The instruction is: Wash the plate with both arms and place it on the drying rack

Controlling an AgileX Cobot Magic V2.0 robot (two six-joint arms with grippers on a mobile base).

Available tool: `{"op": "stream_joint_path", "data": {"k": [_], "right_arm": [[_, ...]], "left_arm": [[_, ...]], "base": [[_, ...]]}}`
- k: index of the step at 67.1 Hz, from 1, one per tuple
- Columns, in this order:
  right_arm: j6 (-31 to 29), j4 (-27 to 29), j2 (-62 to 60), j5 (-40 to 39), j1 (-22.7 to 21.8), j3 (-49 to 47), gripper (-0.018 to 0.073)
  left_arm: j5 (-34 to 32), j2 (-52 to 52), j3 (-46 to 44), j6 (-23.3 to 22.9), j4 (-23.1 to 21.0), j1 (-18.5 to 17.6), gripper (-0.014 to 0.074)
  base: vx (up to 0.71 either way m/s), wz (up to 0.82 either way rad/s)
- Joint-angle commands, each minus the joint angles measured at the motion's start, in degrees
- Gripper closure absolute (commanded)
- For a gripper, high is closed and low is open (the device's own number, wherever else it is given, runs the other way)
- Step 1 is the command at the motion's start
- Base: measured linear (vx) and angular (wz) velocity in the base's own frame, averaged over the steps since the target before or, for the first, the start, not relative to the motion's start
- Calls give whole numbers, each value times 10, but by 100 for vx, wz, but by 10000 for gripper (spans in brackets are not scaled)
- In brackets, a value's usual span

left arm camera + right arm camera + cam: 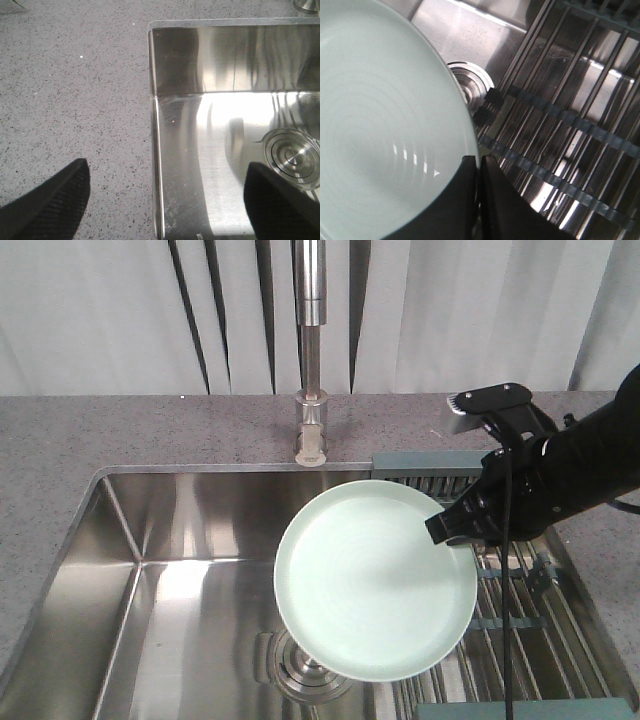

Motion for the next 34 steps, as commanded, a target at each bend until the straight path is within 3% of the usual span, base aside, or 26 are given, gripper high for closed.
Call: {"op": "stream_joint_path", "data": {"k": [1,22,34], "right_arm": [[-3,21,-31,-25,19,2,561],[22,34,-25,-53,113,-6,561],[39,31,10,-40,138,-68,561]], "left_arm": [[-34,3,-14,-5,5,0,11],[-34,3,-14,-5,5,0,11],[-34,3,-14,-5,5,0,11]], "base": [[0,0],[0,0],[0,0]]}}
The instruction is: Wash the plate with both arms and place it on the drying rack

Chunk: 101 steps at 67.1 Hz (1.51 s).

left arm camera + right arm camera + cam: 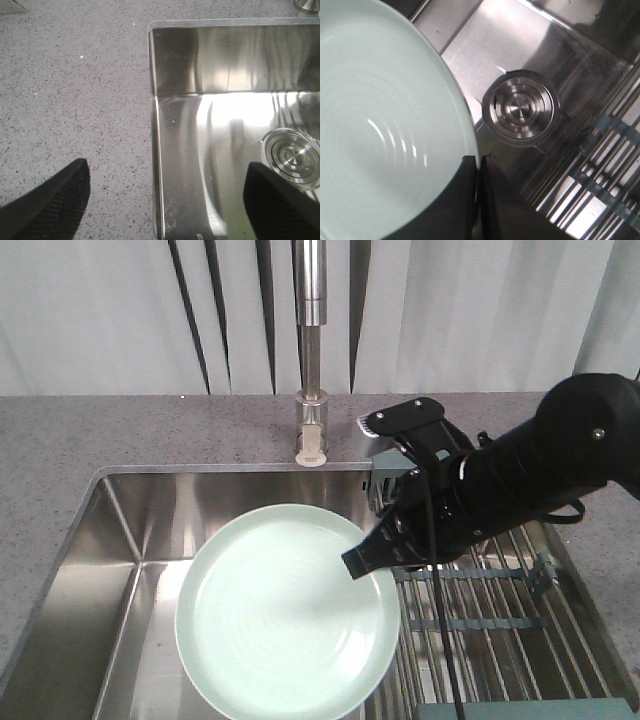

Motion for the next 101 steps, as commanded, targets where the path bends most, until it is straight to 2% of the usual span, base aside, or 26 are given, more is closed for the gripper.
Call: {"op": "stream_joint_path", "data": {"k": [1,17,46,66,79,101], "right_arm": [[9,12,3,-16,9,-50,561],[9,8,62,-3,6,-125,561],[-3,9,134,27,-72,-238,561],[-4,9,125,28,-126,-233,561],[-9,9,82,8,-155,-175,561],[-16,14,6,-10,-157,-63,561]], "left_arm": [[-34,3,-14,-5,5,0,11],[-34,3,-14,-5,5,0,11],[-34,3,-14,-5,5,0,11],[-34,3,-14,-5,5,0,11],[-34,3,-14,-5,5,0,11],[-34,3,-14,-5,5,0,11]], "base": [[0,0],[0,0],[0,0],[0,0],[0,0],[0,0]]}}
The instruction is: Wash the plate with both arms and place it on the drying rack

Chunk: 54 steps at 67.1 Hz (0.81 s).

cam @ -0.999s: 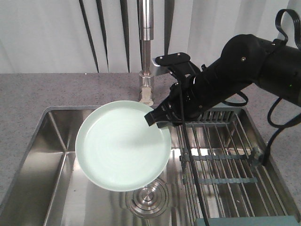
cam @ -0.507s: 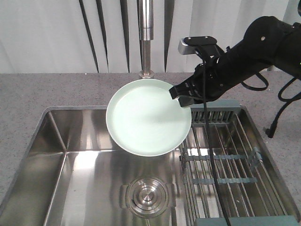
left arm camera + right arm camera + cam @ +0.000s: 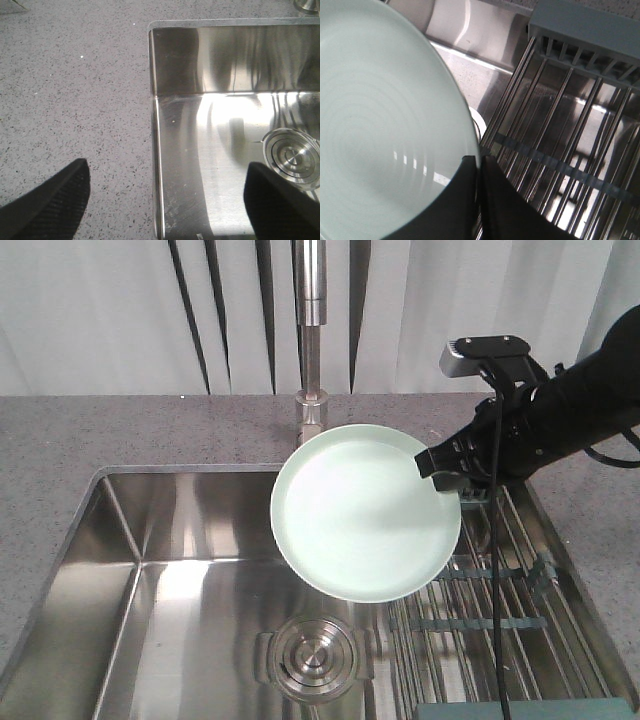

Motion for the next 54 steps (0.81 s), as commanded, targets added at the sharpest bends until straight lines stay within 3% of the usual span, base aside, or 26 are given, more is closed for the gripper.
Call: {"op": "stream_joint_path", "data": {"k": [1,22,44,54], "right_arm": [[-6,19,-46,-32,-1,16,561],[3,30,-111,-48,18,114,561],[40,24,-110,-81,121,132,561],[46,30,-87,-100,147,118,561]], "left_arm": [[-34,3,-14,-5,5,0,11],[-34,3,-14,-5,5,0,11],[-34,3,-14,-5,5,0,11],[-34,3,-14,-5,5,0,11]], "base": [[0,0],[0,0],[0,0],[0,0]]}}
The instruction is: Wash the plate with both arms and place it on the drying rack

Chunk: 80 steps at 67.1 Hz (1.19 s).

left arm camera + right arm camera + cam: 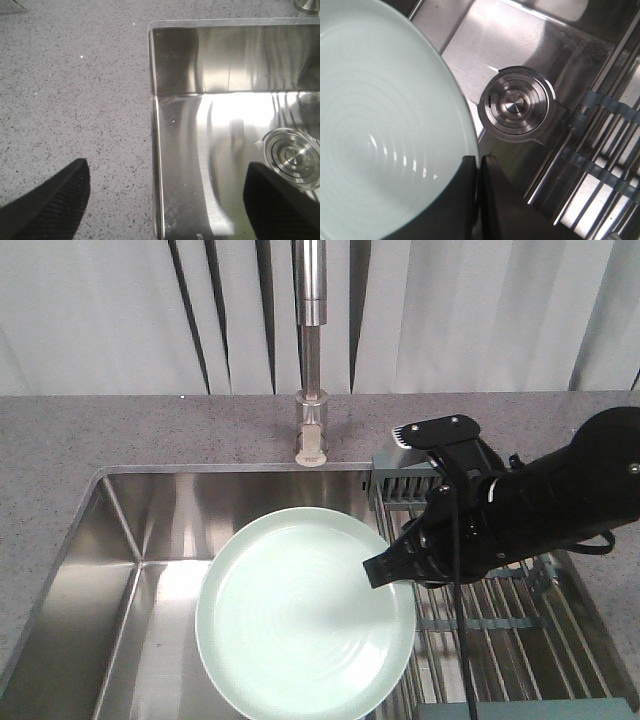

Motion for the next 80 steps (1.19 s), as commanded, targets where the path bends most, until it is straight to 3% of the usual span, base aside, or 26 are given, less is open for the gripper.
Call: {"op": "stream_joint_path", "data": {"k": [1,29,49,67,80], "right_arm": [[3,14,2,-34,10,-32,561],[-3,9,109,-13,7,-159,561],[-15,6,168,11,-45,-258,561],[-17,-7,166,42,-112,-257,561],[-29,-12,117,17,-155,-186,561]], "left_arm": [[-34,3,-14,-5,5,0,11],[-34,3,-14,-5,5,0,11],[-34,3,-14,-5,5,0,11],[-34,3,-14,-5,5,0,11],[-34,3,-14,-5,5,0,11]], "base": [[0,0],[0,0],[0,0],[0,0],[0,0]]}}
